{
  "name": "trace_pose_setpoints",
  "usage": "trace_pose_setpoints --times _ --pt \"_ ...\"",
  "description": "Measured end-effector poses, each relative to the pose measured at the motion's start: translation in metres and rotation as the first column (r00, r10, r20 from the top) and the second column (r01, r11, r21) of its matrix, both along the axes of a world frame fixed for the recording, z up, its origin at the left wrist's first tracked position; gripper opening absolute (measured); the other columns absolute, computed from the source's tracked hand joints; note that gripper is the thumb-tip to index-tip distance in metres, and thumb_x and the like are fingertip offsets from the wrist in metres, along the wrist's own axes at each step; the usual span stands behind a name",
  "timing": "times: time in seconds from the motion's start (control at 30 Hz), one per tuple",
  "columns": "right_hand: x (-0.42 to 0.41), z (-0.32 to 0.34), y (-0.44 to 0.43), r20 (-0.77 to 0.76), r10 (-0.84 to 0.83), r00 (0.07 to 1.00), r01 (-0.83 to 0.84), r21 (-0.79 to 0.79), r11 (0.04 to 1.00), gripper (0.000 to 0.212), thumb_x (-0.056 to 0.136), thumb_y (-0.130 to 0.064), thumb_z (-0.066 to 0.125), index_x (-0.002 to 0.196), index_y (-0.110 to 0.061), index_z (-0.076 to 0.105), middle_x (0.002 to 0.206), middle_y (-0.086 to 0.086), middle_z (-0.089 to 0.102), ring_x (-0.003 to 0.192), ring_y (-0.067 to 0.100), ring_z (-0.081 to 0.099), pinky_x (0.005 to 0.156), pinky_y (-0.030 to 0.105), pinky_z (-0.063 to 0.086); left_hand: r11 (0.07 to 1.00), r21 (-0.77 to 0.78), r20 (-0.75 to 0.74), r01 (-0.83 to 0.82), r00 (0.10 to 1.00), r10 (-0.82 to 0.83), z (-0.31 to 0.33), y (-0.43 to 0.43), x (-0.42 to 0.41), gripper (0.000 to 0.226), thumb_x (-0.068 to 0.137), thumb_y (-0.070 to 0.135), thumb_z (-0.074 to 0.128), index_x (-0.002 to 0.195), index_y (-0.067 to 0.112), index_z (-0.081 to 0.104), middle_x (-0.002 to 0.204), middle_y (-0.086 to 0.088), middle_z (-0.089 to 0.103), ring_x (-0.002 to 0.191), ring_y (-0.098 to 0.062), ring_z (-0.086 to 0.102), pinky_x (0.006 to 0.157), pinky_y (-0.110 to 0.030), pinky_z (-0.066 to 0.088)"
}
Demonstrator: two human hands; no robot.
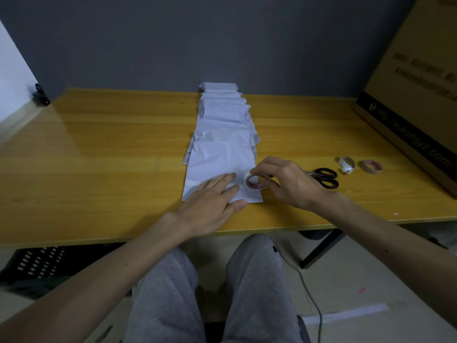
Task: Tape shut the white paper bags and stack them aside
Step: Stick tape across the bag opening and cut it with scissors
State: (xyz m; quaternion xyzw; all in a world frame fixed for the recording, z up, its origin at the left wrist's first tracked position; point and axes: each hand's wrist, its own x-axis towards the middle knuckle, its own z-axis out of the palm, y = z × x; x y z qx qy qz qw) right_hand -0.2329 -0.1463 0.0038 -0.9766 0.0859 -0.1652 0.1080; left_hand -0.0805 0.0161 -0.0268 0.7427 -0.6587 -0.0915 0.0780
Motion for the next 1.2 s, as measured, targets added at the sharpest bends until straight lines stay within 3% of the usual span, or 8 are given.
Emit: trace_pose_setpoints --times 0.13,0.3,0.5,0.67,0.83,1.0,1.2 --pt "0.002 -0.007 0.003 0.023 -0.001 1.0 0.0 0.034 0.999 0.035 0.089 0.004 0.057 0.12 -0.012 0.065 0.109 0.006 0.062 0.094 0.023 0.062 0.081 0.038 0.052 1.0 0.025 -0.111 0.011 0.994 -0.008 0.002 -0.005 -0.001 0.074 0.093 0.059 0.014 0.153 0.016 0.017 0.162 0.003 0.008 0.148 -0.007 0.001 0.119 -0.024 0.001" --pt "0.001 -0.012 0.007 0.083 -0.067 0.994 0.063 0.052 0.997 0.036 0.091 0.001 0.055 0.125 -0.011 0.059 0.121 0.005 0.063 0.102 0.027 0.063 0.083 0.037 0.052 0.998 0.04 -0.044 0.038 0.998 -0.036 -0.005 -0.002 -0.001 0.065 0.099 0.052 0.017 0.154 0.019 0.006 0.162 0.005 -0.001 0.147 -0.006 -0.006 0.117 -0.021 -0.006" --pt "0.006 -0.016 0.004 0.141 -0.013 0.99 0.006 0.056 0.998 0.03 0.087 0.005 0.059 0.112 -0.01 0.067 0.108 0.006 0.066 0.092 0.018 0.064 0.079 0.033 0.053 0.998 0.043 -0.042 0.039 0.998 -0.037 -0.001 -0.007 -0.004 0.071 0.094 0.058 0.011 0.154 0.02 0.003 0.162 0.006 -0.003 0.147 -0.006 -0.01 0.119 -0.027 -0.006" --pt "0.004 -0.02 0.005 0.168 -0.046 0.985 0.032 0.086 0.996 0.026 0.091 -0.002 0.06 0.115 -0.009 0.067 0.103 0.008 0.067 0.09 0.022 0.065 0.078 0.034 0.052 0.997 0.055 -0.102 0.049 0.994 -0.043 -0.003 -0.009 -0.005 0.072 0.094 0.058 0.013 0.154 0.02 0.001 0.162 0.005 0.003 0.147 -0.007 -0.001 0.117 -0.022 -0.003" --pt "0.003 -0.022 0.007 0.185 -0.072 0.98 0.047 0.135 0.99 0.03 0.09 0.001 0.059 0.118 -0.007 0.066 0.106 0.007 0.067 0.092 0.019 0.065 0.082 0.032 0.052 0.995 0.086 -0.105 0.047 0.994 -0.038 -0.009 -0.01 -0.001 0.08 0.088 0.063 0.007 0.154 0.019 -0.001 0.162 0.005 -0.002 0.147 -0.004 -0.007 0.118 -0.023 -0.006" --pt "0.002 -0.022 0.009 0.171 -0.061 0.983 0.04 0.127 0.991 0.033 0.091 0.003 0.057 0.121 -0.007 0.065 0.107 0.007 0.067 0.095 0.02 0.064 0.083 0.027 0.049 0.991 0.113 -0.097 0.065 0.994 -0.054 -0.006 -0.009 -0.001 0.073 0.094 0.059 0.01 0.154 0.021 -0.005 0.162 0.006 -0.007 0.146 -0.004 -0.01 0.117 -0.023 -0.008" --pt "0.001 -0.021 0.007 0.146 -0.031 0.989 0.026 0.036 0.999 0.037 0.09 0.006 0.054 0.123 -0.009 0.063 0.101 0.01 0.065 0.086 0.026 0.064 0.074 0.041 0.053 0.991 0.117 -0.087 0.065 0.995 -0.055 -0.004 -0.009 -0.002 0.083 0.084 0.066 0.002 0.154 0.022 -0.003 0.162 0.007 -0.005 0.146 -0.004 -0.009 0.12 -0.027 -0.005"
